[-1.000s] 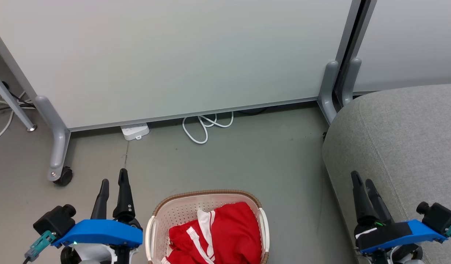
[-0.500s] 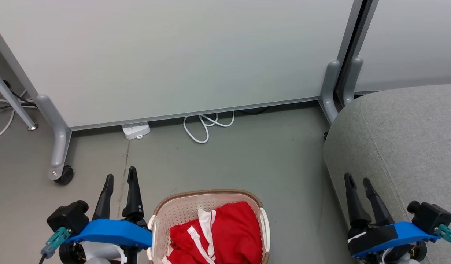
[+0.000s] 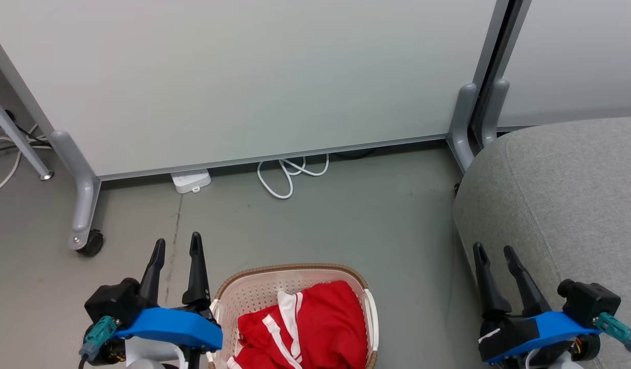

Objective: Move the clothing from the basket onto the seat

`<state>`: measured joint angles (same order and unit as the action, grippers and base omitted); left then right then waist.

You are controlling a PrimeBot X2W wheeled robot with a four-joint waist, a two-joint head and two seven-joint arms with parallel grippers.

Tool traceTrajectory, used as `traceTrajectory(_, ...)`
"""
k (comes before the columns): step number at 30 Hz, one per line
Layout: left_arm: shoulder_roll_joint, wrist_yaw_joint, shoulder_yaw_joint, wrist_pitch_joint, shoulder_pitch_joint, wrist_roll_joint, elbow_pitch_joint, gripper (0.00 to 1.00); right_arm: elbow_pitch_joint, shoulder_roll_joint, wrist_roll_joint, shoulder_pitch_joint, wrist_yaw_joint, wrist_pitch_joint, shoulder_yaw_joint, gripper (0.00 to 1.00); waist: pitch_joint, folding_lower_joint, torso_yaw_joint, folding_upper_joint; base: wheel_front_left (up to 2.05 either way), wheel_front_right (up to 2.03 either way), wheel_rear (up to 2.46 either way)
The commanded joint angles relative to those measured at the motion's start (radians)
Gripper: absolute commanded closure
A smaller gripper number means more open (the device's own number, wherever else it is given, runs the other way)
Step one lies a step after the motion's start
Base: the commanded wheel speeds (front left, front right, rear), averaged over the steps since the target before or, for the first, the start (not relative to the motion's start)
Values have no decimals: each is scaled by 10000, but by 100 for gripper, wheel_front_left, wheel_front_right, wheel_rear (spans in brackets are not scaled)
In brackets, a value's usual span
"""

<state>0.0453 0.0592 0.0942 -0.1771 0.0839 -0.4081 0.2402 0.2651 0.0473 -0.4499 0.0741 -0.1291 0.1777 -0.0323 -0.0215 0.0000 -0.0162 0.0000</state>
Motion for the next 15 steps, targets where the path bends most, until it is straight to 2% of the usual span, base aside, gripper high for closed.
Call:
traceTrajectory(1, 59, -40, 46, -78, 176, 240, -53, 0, -37, 58, 267, 145, -18, 78, -41, 0, -8, 0, -2, 0, 0, 0, 0)
traceTrajectory(15, 60, -87, 279, -390, 237, 1477, -25, 0, 89, 53, 1571, 210, -21, 382, -123, 0, -62, 0, -48, 0, 0, 0, 0)
